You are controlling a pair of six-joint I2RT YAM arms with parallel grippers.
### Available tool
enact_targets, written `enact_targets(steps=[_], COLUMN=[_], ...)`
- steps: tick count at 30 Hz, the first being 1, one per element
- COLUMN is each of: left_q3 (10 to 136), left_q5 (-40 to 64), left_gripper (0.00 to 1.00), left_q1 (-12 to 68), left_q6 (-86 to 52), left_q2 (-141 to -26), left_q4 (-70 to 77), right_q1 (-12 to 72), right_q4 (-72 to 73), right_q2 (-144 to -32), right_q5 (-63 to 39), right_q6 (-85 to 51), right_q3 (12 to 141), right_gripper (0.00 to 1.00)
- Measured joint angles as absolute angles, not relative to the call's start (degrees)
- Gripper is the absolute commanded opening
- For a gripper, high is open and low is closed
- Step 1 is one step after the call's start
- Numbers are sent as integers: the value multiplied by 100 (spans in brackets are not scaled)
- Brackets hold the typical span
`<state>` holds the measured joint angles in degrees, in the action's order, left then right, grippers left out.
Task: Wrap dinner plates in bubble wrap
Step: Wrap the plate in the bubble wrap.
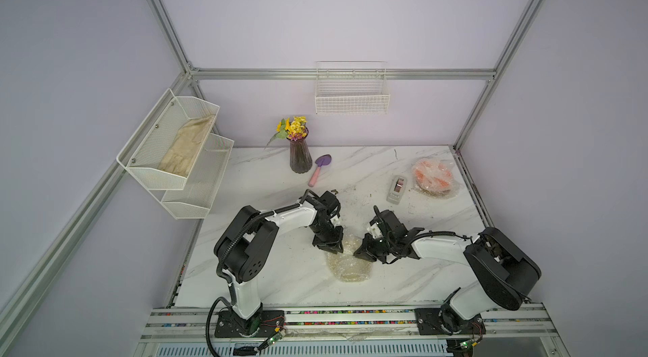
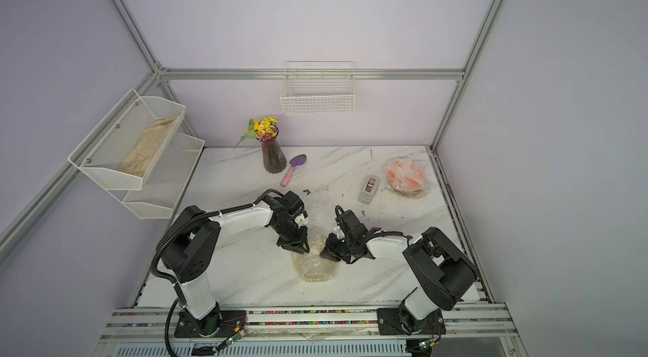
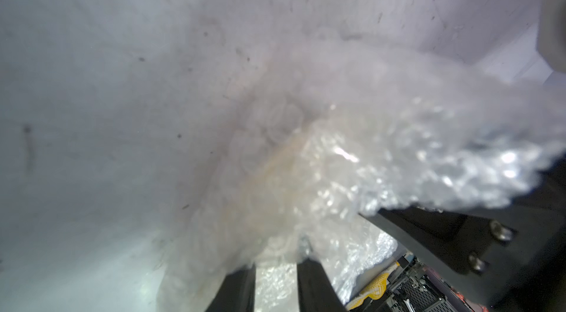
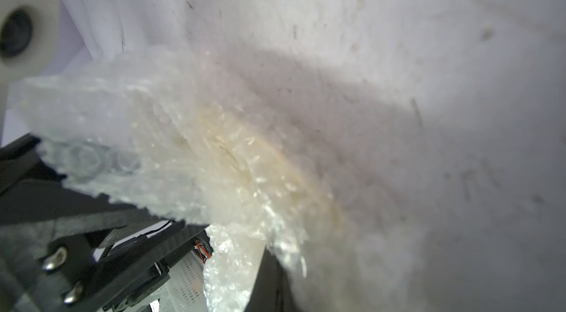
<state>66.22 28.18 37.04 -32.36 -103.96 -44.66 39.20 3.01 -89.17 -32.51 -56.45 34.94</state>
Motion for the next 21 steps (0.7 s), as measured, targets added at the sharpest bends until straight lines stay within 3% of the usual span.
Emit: enact_targets(steps=[8,21], left_q3=[6576,5555], left_q5=[2783,3315], left_gripper=[22,18], left_q1=[4171,4355], left_q6=[-4032,-4644], left_q2=[-9800,-10143], left_q4=[-4042,-2536], right_q1=[3920,3931], right_q4=[436,235], right_q2=[-8954,-8960], right_q5=[-3251,-3214], right_q6=[-5806,-5717], right_q3=[3474,3566], right_gripper=[0,0])
